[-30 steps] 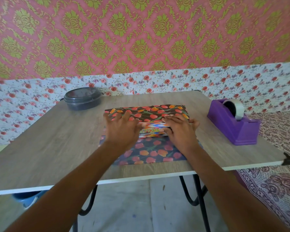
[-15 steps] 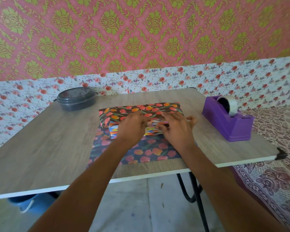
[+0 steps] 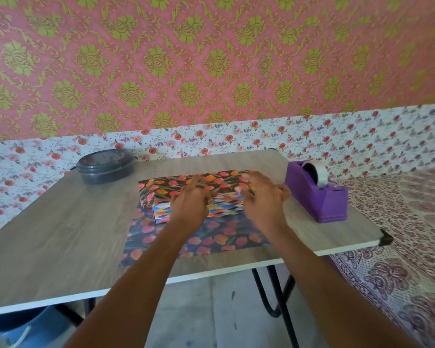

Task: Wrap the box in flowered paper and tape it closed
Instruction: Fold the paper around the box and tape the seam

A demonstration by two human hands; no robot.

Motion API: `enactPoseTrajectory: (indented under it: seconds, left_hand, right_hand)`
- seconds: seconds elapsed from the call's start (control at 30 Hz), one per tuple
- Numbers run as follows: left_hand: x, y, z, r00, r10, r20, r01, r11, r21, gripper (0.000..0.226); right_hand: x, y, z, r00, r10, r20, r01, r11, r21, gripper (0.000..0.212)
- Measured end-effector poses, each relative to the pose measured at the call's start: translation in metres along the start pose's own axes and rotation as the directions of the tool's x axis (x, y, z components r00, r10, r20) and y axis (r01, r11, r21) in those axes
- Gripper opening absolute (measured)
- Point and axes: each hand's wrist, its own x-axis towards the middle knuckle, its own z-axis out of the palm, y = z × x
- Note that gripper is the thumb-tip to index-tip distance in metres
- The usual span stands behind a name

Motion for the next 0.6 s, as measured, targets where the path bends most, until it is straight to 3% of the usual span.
enactPoseTrajectory:
  seconds: [0.1,0.2,0.3,0.4,0.53,0.6]
  left_hand:
    - [-0.002,0.001,-0.002,1.000,0.003,0.016,-0.003,1.000,0.010,0.025]
    - [-0.002,0.003,-0.002,1.000,-0.009,0.012,0.009,1.000,-0.013,0.025]
    - [-0.002,0.003,-0.002,0.999,-0.044,0.006,0.044,0.999,-0.026,0.025]
    - [0.000,0.003,0.000,0.999,-0.046,0.018,0.047,0.998,-0.033,0.024]
    - [0.001,-0.001,0.002,0.999,-0.050,0.012,0.051,0.998,-0.046,0.023]
    - [0.001,-0.002,0.003,0.998,-0.059,0.014,0.060,0.997,-0.050,0.022]
  right_hand:
    - [0.000,0.012,-0.039,0.973,0.119,-0.196,-0.112,0.993,0.047,0.029]
    - [-0.008,0.046,-0.072,0.911,0.305,-0.278,-0.313,0.950,0.017,0.034]
    - [-0.014,0.084,-0.084,0.830,0.520,-0.204,-0.540,0.840,-0.055,0.060]
    - [-0.013,0.112,-0.090,0.789,0.613,-0.034,-0.612,0.790,0.035,0.084]
    - [-0.009,0.117,-0.091,0.810,0.586,-0.013,-0.582,0.806,0.107,0.054]
    - [-0.010,0.112,-0.089,0.841,0.540,-0.033,-0.535,0.839,0.099,0.052]
